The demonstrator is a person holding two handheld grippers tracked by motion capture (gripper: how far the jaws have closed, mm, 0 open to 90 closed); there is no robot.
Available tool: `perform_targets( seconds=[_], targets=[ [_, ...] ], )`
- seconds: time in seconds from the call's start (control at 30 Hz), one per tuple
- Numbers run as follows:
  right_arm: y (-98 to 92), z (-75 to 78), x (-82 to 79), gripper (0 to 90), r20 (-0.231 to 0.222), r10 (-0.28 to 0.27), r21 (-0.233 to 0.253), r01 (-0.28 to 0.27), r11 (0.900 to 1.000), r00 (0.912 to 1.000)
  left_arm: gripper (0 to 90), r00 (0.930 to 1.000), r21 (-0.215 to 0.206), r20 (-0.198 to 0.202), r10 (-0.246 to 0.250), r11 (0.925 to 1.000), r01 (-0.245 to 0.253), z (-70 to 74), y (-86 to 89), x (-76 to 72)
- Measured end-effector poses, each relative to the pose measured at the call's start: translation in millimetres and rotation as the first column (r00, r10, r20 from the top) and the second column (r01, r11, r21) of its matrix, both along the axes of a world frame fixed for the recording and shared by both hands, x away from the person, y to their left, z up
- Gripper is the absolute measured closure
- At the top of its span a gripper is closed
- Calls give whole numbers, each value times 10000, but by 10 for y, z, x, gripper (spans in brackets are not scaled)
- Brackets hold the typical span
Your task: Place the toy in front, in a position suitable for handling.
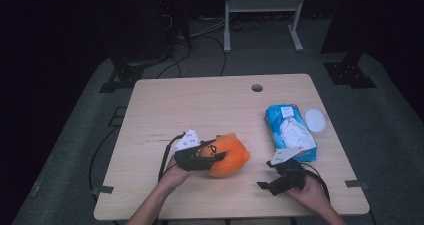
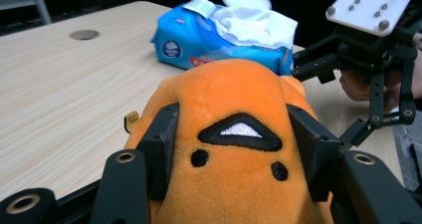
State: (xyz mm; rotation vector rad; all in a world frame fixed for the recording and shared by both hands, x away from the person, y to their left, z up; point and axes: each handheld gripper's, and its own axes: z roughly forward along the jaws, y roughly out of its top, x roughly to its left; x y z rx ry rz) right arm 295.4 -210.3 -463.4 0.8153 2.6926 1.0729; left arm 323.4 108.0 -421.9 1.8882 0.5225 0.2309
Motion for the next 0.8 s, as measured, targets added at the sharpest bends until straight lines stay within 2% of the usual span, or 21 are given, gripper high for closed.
perform_targets(
  seconds=[0.13,0.17,0.2,0.23,0.33,0.43,0.5,0.57,0.6,0.63,0.8],
  targets=[
    [-55,4,7,156,-51,-173,63,174,9998,9998,454,9997,159,-20,-254,9995,255,-76,-95,-5],
    [-69,6,9,156,-59,-200,84,201,9998,9998,452,9992,372,-90,-399,9985,402,-153,-131,-23],
    [-81,5,12,157,-83,-212,101,213,9997,9997,447,9989,332,-67,-468,9983,470,-187,-139,-32],
    [-88,5,14,156,-94,-241,93,242,9997,9997,439,9980,258,-52,-624,9977,625,-211,-134,-37],
    [-103,-4,24,157,-167,-280,90,282,9996,9995,403,9963,424,-267,-815,9957,826,-208,-108,-29],
    [-104,3,23,158,-140,-333,64,334,9994,9993,365,9957,573,-134,-915,9941,921,-250,-91,-54],
    [-112,32,16,159,78,-445,84,444,9990,9990,353,9954,662,-56,-955,9932,956,-255,-86,-78],
    [-138,83,-2,178,338,-616,305,606,9977,9975,342,9953,749,31,-972,9925,967,-262,-90,-99],
    [-138,83,-2,178,338,-616,305,606,9977,9975,338,9953,749,31,-972,9925,967,-262,-90,-99],
    [-166,138,-23,188,630,-688,582,651,9962,9956,333,9952,782,87,-975,9922,966,-268,-97,-110],
    [-248,259,-43,204,1398,-1096,804,990,9918,9841,320,9947,720,215,-1010,9925,992,-297,-113,-116]
  ],
)
